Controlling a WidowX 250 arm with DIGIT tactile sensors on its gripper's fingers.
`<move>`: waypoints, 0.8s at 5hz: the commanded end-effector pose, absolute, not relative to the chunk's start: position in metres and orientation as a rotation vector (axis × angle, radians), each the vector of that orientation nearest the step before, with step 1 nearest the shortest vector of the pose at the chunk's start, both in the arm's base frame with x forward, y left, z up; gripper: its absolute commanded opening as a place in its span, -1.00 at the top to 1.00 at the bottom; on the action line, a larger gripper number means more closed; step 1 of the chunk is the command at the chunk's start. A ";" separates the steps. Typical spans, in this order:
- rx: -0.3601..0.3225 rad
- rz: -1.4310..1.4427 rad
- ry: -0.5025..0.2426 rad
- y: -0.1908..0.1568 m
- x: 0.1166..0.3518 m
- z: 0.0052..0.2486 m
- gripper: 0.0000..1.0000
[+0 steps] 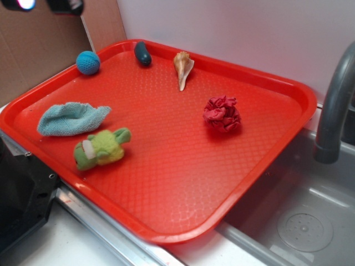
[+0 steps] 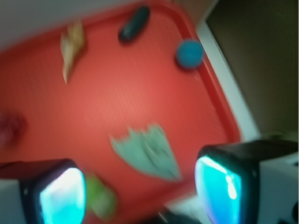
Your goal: Grab the blue ball.
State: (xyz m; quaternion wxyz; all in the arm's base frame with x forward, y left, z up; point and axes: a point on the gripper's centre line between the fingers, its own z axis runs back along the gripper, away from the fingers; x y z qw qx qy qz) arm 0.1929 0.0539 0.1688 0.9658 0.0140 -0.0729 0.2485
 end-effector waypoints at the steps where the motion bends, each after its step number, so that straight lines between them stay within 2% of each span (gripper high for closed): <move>1: 0.055 0.777 -0.286 0.096 0.209 0.157 -1.00; 3: 0.055 0.777 -0.286 0.096 0.209 0.157 -1.00; 4: 0.035 0.836 -0.272 0.119 0.213 0.146 -1.00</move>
